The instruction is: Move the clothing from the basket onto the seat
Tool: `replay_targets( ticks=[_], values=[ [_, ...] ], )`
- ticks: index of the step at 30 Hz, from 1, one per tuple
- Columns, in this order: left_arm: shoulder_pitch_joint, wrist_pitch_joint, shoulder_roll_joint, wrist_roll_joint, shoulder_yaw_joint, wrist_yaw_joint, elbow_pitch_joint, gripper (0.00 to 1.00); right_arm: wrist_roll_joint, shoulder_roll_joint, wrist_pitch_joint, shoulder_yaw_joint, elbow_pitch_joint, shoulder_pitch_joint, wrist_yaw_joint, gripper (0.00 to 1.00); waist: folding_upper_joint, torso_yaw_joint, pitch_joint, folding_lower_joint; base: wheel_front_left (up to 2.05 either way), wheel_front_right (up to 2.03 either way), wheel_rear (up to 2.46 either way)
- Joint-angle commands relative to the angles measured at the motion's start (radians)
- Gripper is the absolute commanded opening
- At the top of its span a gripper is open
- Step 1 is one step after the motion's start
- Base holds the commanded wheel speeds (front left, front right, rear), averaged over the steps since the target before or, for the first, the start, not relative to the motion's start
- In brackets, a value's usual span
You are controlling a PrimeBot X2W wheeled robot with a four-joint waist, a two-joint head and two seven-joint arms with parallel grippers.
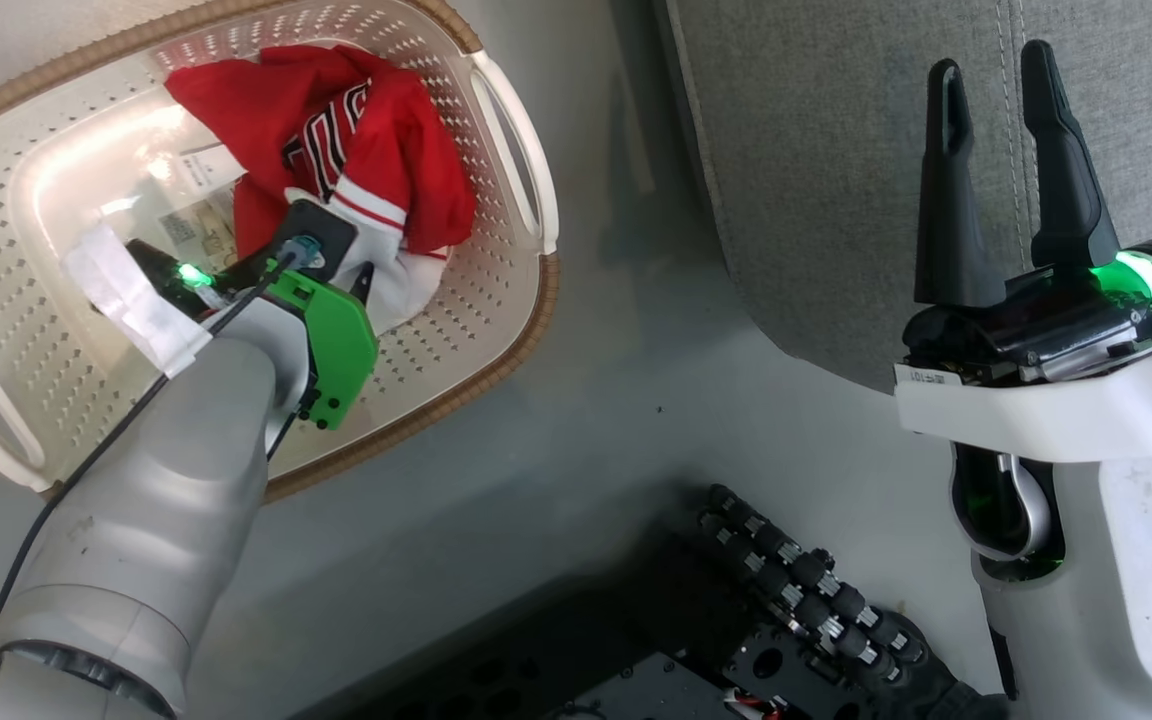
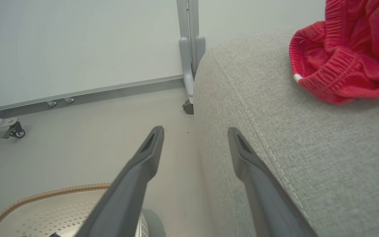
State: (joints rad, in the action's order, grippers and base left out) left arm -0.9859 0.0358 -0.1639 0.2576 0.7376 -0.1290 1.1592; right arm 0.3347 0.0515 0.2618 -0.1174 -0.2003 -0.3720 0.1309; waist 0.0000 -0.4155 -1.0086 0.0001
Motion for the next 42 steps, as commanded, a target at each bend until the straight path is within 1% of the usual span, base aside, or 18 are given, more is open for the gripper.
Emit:
replay_targets(
  ticks=[1,10,17,23,26,27,28,29,37,42],
  values=[
    [-0.025,-0.004,-0.011,0.011,-0.003,-0.003,0.013,1.0,0.007,-0.001,0.004,0.003,-0.01,0.013,0.0,1.0,0.0,-0.009,-0.014,-0.0001,0.0,0.0,0.0],
    [-0.07,-0.017,-0.004,0.035,-0.013,0.01,0.078,1.0,0.02,-0.001,0.004,0.004,-0.035,0.049,0.0,1.0,0.0,-0.003,-0.038,-0.0001,0.0,0.0,0.0],
    [-0.097,-0.086,-0.004,0.013,0.009,0.071,0.11,1.0,0.032,-0.001,0.004,0.003,-0.048,0.066,0.0,1.0,0.0,0.0,-0.049,-0.0001,0.0,0.0,0.0],
    [-0.092,-0.145,0.001,0.008,0.026,0.109,0.124,1.0,0.04,-0.001,0.004,0.004,-0.057,0.081,0.0,1.0,0.0,0.0,-0.051,-0.0001,0.0,0.0,0.0],
    [-0.087,-0.177,0.001,0.022,0.021,0.125,0.127,1.0,0.038,-0.001,0.004,0.006,-0.065,0.09,0.0,1.0,0.0,0.002,-0.052,-0.0001,0.07,0.07,0.07],
    [-0.085,-0.187,-0.001,0.029,0.019,0.125,0.128,0.78,0.034,-0.001,0.004,0.006,-0.069,0.095,0.0,1.0,0.0,0.005,-0.053,-0.0001,0.11,0.11,0.11],
    [-0.084,-0.191,-0.003,0.029,0.019,0.122,0.129,0.43,0.031,-0.001,0.004,0.005,-0.072,0.098,0.0,1.0,0.0,0.007,-0.053,-0.0001,0.1,0.1,0.1],
    [-0.082,-0.202,-0.006,0.032,0.02,0.117,0.13,0.0,0.027,-0.001,0.004,0.005,-0.078,0.1,0.0,1.0,0.0,0.01,-0.055,-0.0001,0.07,0.07,0.07],
    [-0.09,-0.167,-0.022,0.016,0.045,0.123,0.13,0.0,0.021,-0.001,0.004,0.008,-0.099,0.106,0.0,1.0,0.0,0.017,-0.057,-0.0001,0.02,0.02,0.02],
    [-0.105,-0.133,-0.032,0.023,0.051,0.113,0.129,0.0,0.021,-0.001,0.004,0.011,-0.103,0.091,0.0,1.0,0.0,0.016,-0.052,-0.0001,0.0,0.0,0.0]
  ],
)
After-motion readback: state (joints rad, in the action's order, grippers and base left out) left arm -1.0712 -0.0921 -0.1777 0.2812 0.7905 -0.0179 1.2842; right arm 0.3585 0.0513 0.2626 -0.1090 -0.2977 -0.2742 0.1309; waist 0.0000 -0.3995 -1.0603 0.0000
